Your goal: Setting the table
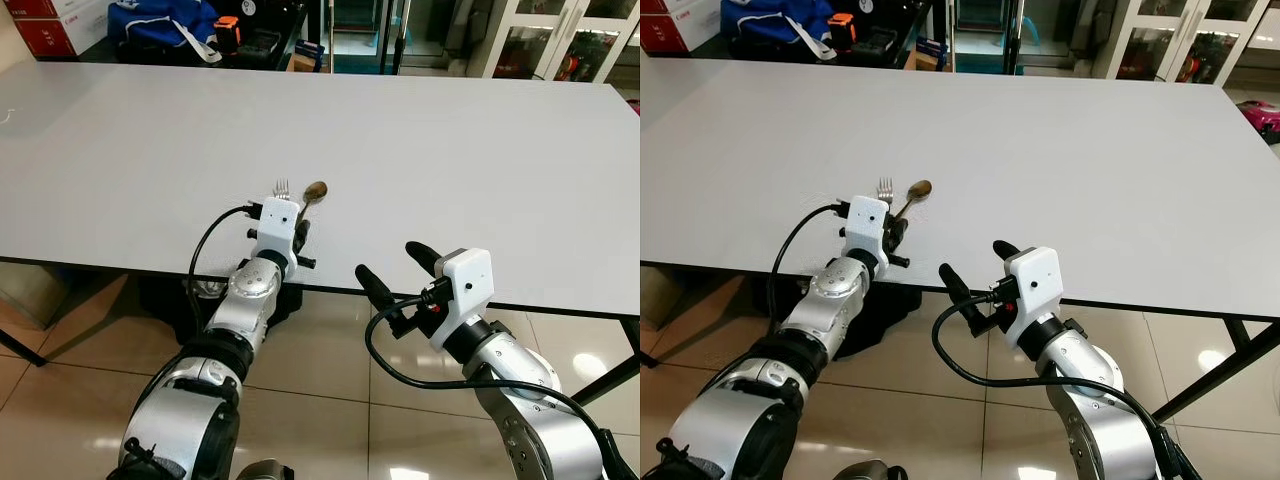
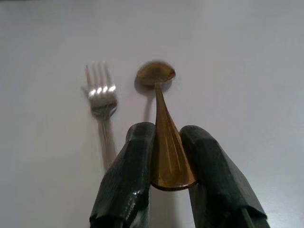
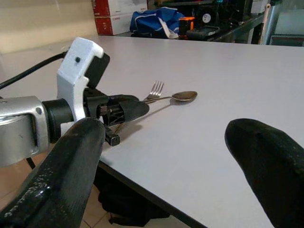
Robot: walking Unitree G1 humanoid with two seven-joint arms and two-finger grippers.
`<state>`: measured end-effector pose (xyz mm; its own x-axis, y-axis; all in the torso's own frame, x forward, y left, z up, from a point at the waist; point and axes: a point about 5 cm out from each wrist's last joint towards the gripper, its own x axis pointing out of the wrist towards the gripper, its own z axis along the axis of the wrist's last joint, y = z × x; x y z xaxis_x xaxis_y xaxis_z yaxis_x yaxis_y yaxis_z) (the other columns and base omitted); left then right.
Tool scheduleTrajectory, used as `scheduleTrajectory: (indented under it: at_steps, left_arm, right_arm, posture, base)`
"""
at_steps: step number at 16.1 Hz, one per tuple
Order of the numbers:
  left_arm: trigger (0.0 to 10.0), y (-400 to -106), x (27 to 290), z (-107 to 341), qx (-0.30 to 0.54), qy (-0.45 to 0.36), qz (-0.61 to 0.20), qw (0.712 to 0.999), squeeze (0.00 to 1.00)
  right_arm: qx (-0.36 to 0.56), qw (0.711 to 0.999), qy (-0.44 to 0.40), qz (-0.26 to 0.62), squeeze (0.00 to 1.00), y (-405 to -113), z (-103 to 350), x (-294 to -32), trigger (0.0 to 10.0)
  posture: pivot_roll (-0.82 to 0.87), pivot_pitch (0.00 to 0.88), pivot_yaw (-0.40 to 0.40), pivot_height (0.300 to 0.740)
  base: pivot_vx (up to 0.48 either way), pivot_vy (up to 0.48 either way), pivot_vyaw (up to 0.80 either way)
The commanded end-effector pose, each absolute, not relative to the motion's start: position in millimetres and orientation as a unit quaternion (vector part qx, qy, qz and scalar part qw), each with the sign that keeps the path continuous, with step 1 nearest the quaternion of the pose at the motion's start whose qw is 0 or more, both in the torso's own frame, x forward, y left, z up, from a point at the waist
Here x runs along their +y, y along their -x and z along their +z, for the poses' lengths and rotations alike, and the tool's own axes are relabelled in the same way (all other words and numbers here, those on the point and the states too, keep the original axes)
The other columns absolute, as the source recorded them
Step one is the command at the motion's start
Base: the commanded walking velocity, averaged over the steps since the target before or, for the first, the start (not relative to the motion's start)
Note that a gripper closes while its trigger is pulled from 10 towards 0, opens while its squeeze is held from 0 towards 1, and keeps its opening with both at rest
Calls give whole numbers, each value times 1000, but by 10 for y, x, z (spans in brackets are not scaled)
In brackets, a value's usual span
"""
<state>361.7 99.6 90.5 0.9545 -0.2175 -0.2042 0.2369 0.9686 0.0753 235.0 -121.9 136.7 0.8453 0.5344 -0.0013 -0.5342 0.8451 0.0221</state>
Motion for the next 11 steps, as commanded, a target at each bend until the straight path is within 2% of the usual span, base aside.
scheduleTrajectory:
  at_steps: [1,4,11]
  left_arm:
    - [10000,-3598,1075,791,140,-76,-89,983,0]
    - [10000,-3595,1090,757,159,-76,-83,981,0]
    - [10000,-3600,939,784,161,-71,-114,978,0]
  right_arm:
    - [4,959,-13,283,0,-2329,1392,-1208,10000]
    - [3,959,-13,284,0,-2333,1394,-1208,10000]
    - [0,959,-10,285,0,-2336,1406,-1205,10000]
  posture:
    - [-1,77,56,740]
    - [0,76,55,740]
    - [-4,72,60,740]
  base:
    - [0,0,0]
    - [0,0,0]
    - [0,0,0]
